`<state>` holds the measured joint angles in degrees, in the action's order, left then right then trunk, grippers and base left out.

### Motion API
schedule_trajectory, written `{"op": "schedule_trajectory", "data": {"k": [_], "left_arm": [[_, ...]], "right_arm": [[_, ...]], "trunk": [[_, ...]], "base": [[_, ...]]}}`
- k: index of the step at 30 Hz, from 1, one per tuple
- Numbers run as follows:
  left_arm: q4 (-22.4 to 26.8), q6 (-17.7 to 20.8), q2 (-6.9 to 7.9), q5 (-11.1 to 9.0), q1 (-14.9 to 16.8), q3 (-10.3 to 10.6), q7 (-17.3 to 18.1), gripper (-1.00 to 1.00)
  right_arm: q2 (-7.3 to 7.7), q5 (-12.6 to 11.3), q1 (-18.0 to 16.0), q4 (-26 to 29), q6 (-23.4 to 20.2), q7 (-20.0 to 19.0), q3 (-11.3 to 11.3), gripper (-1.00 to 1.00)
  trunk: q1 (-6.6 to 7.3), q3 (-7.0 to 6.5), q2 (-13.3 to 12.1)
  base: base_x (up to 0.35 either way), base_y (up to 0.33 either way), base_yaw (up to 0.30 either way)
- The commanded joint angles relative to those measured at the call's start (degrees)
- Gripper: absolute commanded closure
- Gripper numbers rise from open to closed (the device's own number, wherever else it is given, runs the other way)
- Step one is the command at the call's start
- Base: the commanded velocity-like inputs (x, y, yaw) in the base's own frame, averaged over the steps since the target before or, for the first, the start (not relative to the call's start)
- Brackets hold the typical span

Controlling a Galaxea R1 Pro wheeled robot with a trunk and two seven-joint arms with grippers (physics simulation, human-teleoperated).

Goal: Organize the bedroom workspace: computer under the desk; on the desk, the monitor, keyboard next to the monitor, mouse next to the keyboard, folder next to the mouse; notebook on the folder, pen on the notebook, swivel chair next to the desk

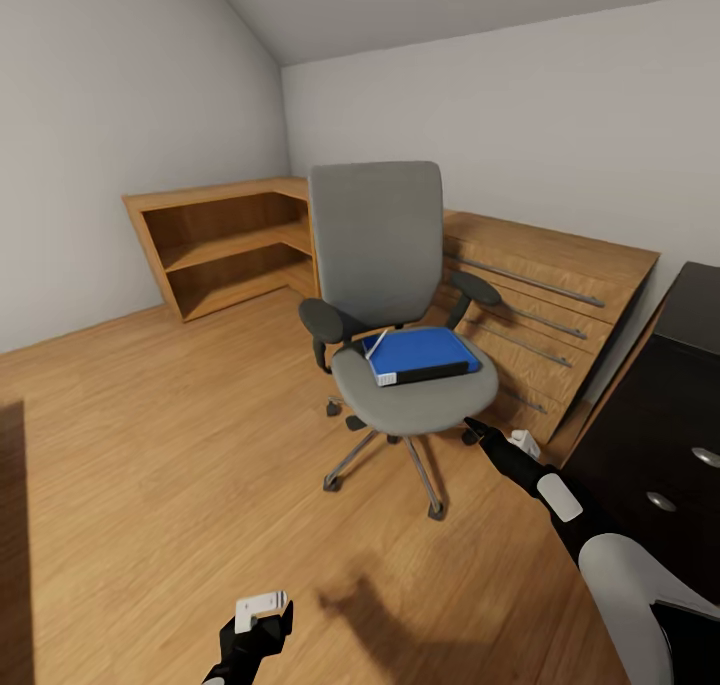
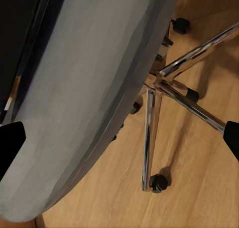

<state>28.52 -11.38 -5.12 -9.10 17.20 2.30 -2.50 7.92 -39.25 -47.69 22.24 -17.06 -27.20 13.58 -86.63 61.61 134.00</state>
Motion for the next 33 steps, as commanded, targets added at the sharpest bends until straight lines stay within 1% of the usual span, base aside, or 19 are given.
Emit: {"op": "schedule_trajectory", "data": {"k": [1, 20, 33], "left_arm": [[0.0, -0.2, 0.02, -0.4, 0.0, 0.3, -0.3, -1.00], [0.0, -0.3, 0.17, -0.4, 0.0, 0.2, -0.1, -1.00], [0.0, -0.3, 0.20, -0.4, 0.0, 0.2, -0.2, -1.00]], "right_arm": [[-0.02, -0.4, 0.0, 0.0, -0.5, -0.2, 0.3, -1.00], [-0.09, -0.4, 0.0, -0.1, -0.5, -0.1, 0.3, -1.00], [-0.10, -0.4, 0.0, -0.2, -0.5, -0.1, 0.3, -1.00]], "trunk": [[0.01, 0.04, 0.0], [0.01, 0.04, 0.0], [0.01, 0.04, 0.0]], "base": [[0.000, 0.000, 0.000], [0.007, 0.003, 0.000], [0.155, 0.122, 0.000]]}}
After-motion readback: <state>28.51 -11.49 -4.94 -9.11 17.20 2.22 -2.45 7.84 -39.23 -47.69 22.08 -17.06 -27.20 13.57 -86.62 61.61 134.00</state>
